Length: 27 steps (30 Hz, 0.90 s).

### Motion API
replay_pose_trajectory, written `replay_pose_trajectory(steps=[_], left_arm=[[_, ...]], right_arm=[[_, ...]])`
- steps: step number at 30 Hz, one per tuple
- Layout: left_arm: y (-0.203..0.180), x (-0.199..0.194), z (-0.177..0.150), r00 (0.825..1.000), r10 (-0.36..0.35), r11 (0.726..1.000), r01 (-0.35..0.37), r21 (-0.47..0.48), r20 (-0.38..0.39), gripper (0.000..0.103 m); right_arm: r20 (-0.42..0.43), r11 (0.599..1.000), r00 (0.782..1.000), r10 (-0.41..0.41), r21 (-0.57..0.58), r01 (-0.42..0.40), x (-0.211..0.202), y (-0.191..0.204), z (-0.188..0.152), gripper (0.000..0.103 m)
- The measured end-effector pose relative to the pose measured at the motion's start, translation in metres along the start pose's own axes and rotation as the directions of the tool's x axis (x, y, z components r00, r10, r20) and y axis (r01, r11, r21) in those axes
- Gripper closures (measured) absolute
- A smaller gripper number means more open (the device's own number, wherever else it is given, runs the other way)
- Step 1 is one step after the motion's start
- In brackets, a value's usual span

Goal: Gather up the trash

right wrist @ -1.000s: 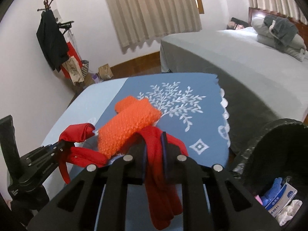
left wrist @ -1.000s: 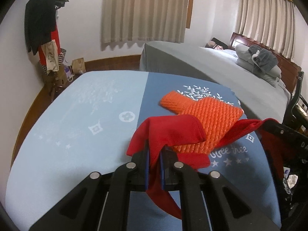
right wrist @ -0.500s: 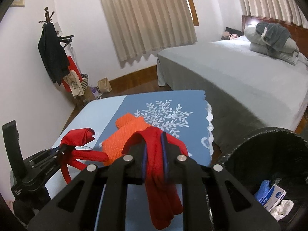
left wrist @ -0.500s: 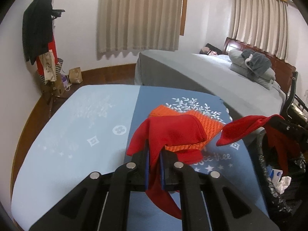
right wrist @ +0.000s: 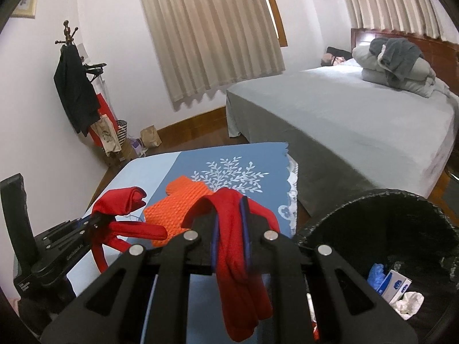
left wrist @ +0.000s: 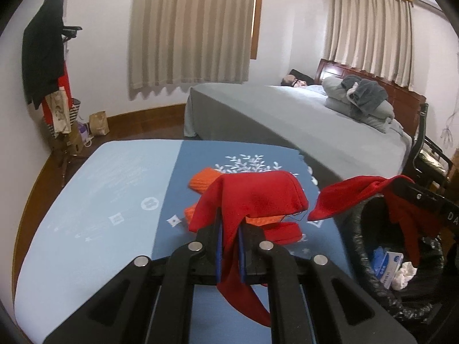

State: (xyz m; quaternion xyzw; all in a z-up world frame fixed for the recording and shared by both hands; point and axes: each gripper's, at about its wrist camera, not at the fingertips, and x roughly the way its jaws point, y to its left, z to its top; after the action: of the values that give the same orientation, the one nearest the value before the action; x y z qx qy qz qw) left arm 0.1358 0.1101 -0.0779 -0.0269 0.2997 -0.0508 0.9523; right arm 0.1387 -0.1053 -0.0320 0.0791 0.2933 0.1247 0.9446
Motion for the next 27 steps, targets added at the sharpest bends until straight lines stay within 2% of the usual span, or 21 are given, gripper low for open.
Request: replay_pose_trajectory(steps=[16, 27], left_arm=[[-0.056, -0.015, 0.001, 0.995, -0.097, 0.994, 0.097, 0.056, 0.006, 0.094], [-0.105, -0.020, 0.009, 0.981, -0.191, 0.976, 0.188, 0.107, 0.020, 0.094]], right_arm=[[0.033, 0.997, 0.997, -0.066, 0.028, 0.065, -0.037, -0.025, -0.006, 0.091], [0.061, 0.990, 0.989, -0.137, 0.053, 0.133, -0.065, -0.054, -0.009, 0.091]])
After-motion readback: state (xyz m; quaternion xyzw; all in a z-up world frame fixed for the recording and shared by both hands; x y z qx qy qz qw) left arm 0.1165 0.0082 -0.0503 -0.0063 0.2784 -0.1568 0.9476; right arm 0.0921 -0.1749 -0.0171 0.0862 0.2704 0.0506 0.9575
